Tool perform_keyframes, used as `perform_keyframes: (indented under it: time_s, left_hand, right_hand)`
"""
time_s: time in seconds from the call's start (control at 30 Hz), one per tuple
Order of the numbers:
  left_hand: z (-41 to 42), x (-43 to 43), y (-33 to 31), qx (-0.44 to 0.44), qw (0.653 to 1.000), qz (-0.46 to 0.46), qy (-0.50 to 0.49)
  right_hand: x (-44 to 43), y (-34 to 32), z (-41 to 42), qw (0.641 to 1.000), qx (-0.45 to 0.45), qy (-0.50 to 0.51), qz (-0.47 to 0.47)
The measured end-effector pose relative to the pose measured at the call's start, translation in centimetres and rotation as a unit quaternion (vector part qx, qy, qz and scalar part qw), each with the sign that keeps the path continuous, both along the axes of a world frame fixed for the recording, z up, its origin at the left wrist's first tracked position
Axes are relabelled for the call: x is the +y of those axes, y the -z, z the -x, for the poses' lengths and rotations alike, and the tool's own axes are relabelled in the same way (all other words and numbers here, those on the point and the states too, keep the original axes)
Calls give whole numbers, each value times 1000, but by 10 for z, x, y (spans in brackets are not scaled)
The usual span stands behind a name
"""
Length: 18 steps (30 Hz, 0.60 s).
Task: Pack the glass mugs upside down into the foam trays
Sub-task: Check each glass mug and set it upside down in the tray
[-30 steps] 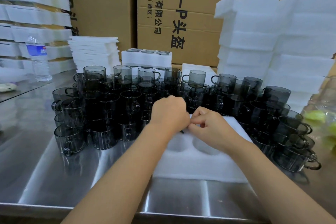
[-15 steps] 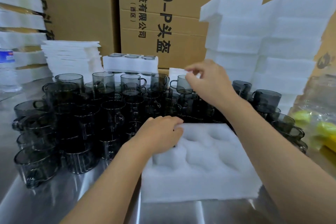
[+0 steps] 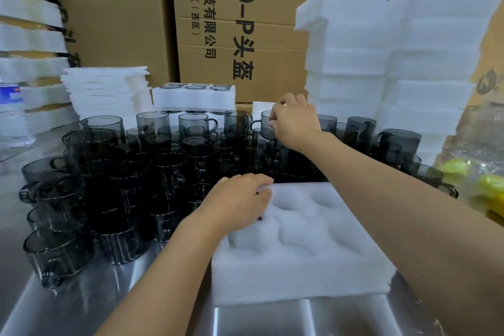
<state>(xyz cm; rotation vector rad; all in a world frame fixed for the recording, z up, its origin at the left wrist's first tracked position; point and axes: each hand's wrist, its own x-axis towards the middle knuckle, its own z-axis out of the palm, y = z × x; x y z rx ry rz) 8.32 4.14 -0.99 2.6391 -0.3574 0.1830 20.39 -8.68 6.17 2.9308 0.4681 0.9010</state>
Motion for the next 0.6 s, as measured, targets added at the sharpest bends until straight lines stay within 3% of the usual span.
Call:
perform_keyframes:
  time_s: [0.13,0.23,0.33,0.47,0.6]
  left_hand:
    - [-1,1,0,2,1000,-1,2]
    - [-3,2,0,5,1000,-22,9]
    - [-4,2,1,-5,999,-34,8]
    - [-7,3,4,-12,1000,-3,7]
    - [-7,5,8,-19,993,113,21]
  right_hand:
    - [-6,-2,27,984,-67,-116,-120]
    - [-21,7,57,948,-51,-234,-211]
    - [-44,29,80,924,-28,-279,-259]
    - [-57,59,92,900,-50,-341,-269]
    - [-63,66,91,903,-36,-346,-253]
